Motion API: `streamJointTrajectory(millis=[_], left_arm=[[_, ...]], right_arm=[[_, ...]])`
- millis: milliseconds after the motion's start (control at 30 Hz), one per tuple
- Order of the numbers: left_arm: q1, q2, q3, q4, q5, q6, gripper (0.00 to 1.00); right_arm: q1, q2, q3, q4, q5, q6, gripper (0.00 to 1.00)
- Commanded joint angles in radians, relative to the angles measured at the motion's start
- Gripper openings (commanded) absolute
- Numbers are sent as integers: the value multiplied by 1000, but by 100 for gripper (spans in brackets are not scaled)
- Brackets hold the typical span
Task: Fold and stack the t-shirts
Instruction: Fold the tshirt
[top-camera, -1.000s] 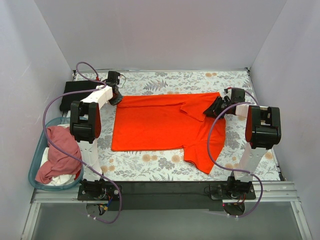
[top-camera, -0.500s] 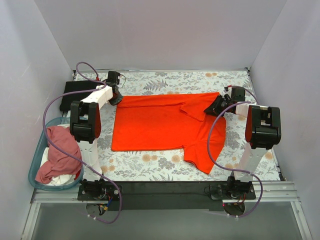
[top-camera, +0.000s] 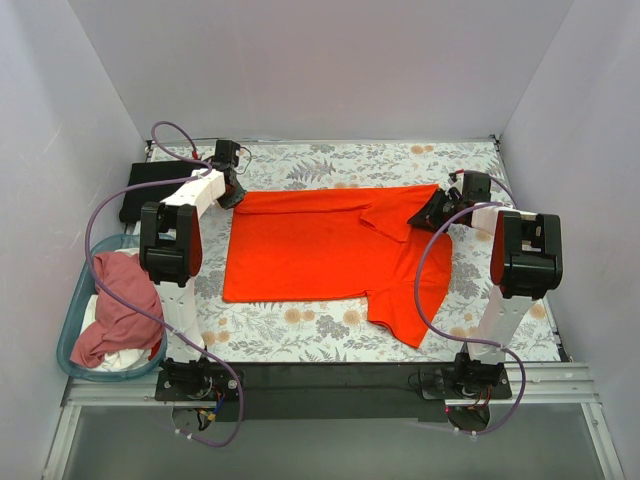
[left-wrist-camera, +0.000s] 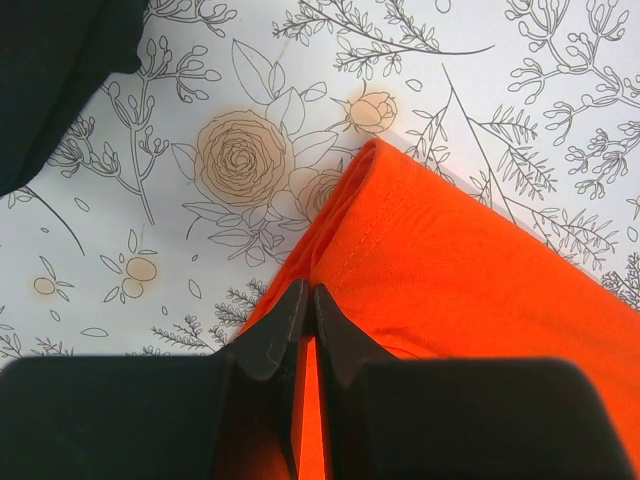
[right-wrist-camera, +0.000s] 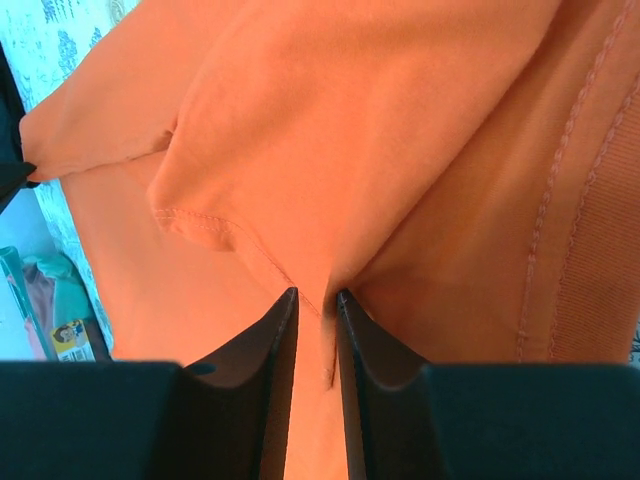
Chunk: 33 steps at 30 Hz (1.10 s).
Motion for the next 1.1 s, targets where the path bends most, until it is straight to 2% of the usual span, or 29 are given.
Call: streamJointTrajectory(millis=[0, 333, 633, 733, 867, 1067], left_arm=[[-1, -44, 33, -5, -12, 12, 4], [-1, -44, 31, -7, -10, 12, 4], [-1, -44, 28, -7, -4, 12, 4], [-1, -42, 30, -8, -6, 12, 4], [-1, -41, 36, -11, -4, 11, 3], [-1, -45, 54, -30, -7, 9, 2]], right_arm=[[5, -39, 48, 7, -21, 10, 29], [7, -51, 56, -19, -21, 16, 29], [7, -1, 42, -20, -6, 13, 28], [7, 2, 40, -20, 2, 7, 21], [7, -4, 46, -23, 7, -2, 1], [5, -45, 54, -52, 30, -13, 1]])
